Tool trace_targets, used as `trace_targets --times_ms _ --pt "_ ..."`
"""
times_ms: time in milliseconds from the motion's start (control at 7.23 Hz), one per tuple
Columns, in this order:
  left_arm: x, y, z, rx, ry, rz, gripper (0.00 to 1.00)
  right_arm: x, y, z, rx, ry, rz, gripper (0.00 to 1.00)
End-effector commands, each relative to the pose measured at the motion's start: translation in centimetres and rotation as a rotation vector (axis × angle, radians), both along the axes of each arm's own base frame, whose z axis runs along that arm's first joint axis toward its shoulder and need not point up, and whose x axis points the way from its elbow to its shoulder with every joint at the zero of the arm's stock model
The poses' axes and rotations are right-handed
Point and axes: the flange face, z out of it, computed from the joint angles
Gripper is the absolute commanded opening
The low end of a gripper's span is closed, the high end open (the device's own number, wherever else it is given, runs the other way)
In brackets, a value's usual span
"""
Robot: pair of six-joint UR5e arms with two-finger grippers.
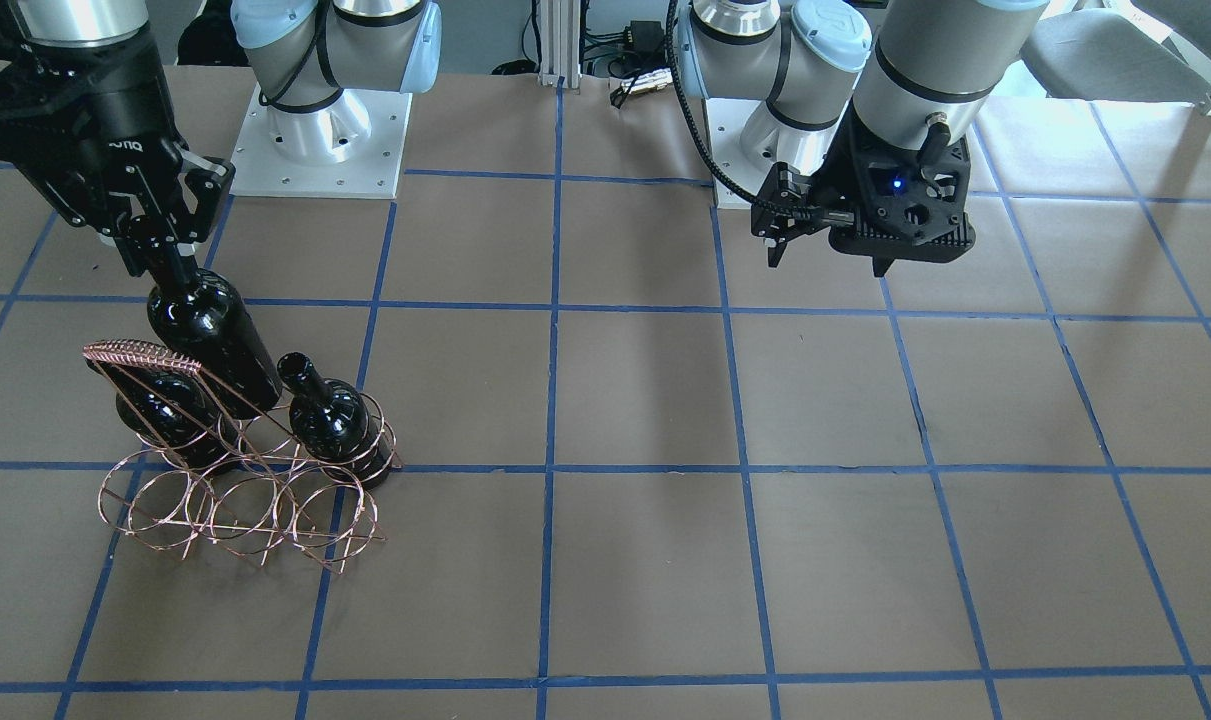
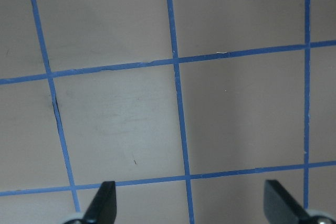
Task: Place wine into wine basket
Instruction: 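Lower the held bottle into the empty rack slot between the two bottles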
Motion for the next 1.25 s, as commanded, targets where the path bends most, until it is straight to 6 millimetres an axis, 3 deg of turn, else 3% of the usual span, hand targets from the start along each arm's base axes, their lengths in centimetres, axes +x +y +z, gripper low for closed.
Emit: trace_targets --times_ms 0,415,692,1107 --pt "0.1 -0.2 -0.5 0.006 -0.004 0.01 1.0 0.1 -0.6 -0.4 0.005 -0.014 0.047 0.0" --pt "0.0 0.0 -1.1 0.018 0.011 0.001 1.0 0.1 -1.0 -1.1 0.023 -0.011 0.104 0.0" --pt "0.1 0.2 -1.1 0.016 0.008 -0.001 1.0 -1.2 -1.4 -1.3 0.032 -0.004 0.113 0.0" --pt "0.0 0.1 -1.1 0.015 0.01 0.01 1.0 -1.0 -1.4 -1.3 0.026 -0.032 0.106 0.0"
